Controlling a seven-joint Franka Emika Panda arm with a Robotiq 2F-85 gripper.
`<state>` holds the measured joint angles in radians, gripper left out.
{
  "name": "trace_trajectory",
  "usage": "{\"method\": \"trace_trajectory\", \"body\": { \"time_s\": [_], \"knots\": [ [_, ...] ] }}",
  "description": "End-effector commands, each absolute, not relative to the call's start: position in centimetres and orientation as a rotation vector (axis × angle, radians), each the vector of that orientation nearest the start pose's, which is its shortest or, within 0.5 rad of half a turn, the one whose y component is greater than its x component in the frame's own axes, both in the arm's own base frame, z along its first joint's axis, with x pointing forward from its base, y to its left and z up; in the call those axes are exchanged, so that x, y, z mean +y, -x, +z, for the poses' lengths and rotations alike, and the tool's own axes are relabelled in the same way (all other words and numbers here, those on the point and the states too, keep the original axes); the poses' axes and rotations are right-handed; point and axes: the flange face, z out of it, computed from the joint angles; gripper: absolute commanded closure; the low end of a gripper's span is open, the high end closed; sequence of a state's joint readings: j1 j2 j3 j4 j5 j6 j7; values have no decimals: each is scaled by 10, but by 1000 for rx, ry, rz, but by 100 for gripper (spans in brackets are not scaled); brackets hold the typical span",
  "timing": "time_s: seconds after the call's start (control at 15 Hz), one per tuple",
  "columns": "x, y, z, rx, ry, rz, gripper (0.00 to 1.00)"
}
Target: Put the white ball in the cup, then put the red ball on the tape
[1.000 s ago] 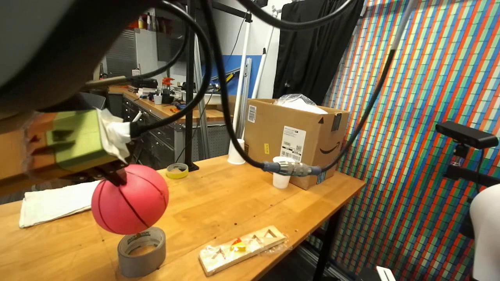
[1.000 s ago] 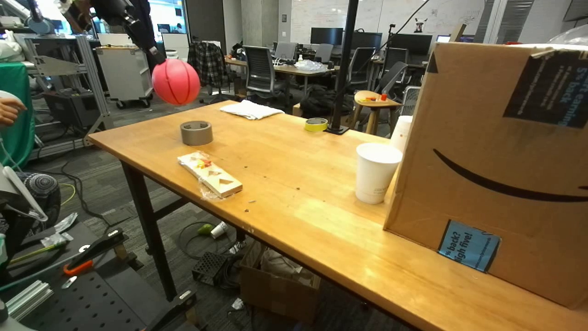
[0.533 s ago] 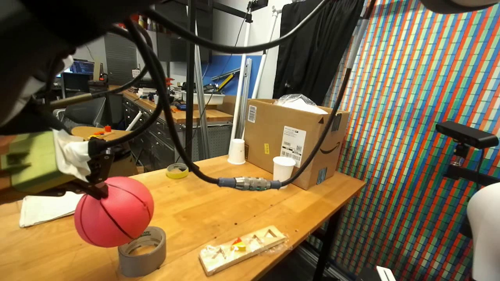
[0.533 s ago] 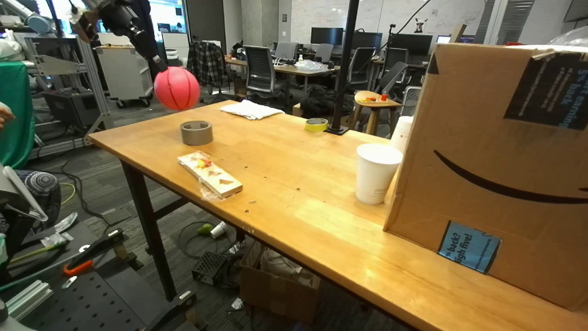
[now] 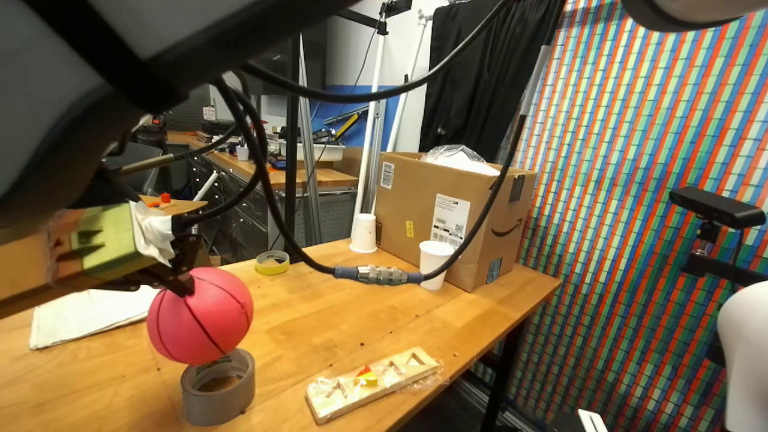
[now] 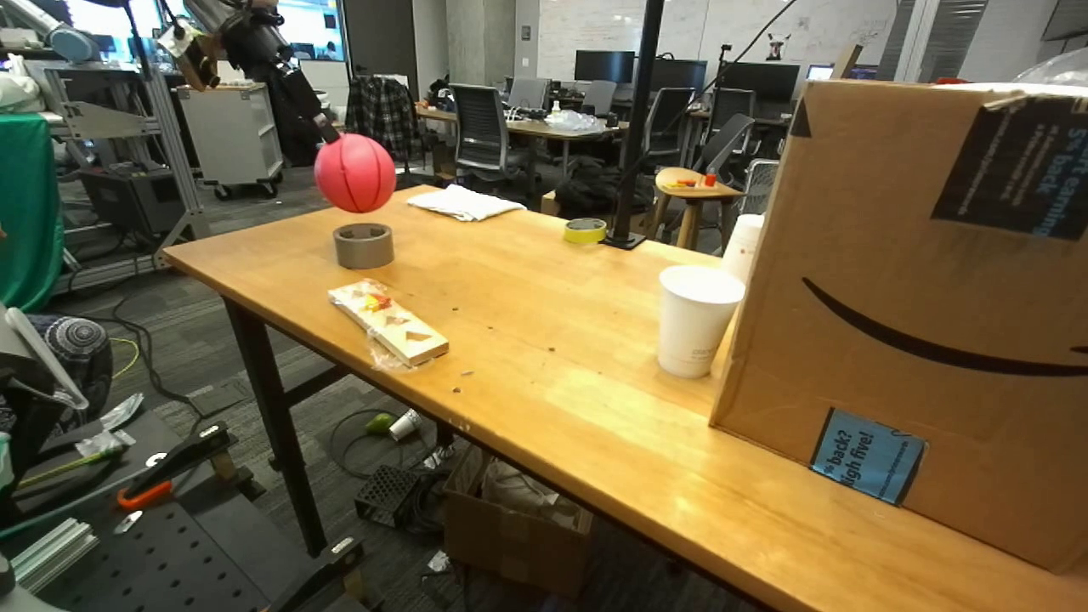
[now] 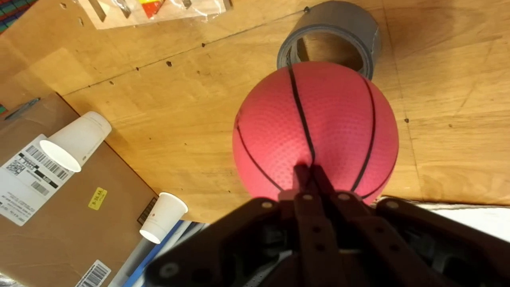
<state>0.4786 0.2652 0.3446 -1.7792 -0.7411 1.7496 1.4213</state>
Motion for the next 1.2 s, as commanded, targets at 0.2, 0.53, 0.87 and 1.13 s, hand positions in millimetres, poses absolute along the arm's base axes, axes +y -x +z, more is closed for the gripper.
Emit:
{"method": "trace_trajectory", "body": {
  "time_s": [0.2, 0.53, 0.87, 1.13],
  "knots": [
    [383, -473, 404, 628, 3508, -795, 99],
    [375, -474, 397, 647, 3520, -774, 99],
    [371, -473, 394, 659, 3524, -760, 99],
    [370, -470, 392, 664, 3535, -767, 99]
  ]
}}
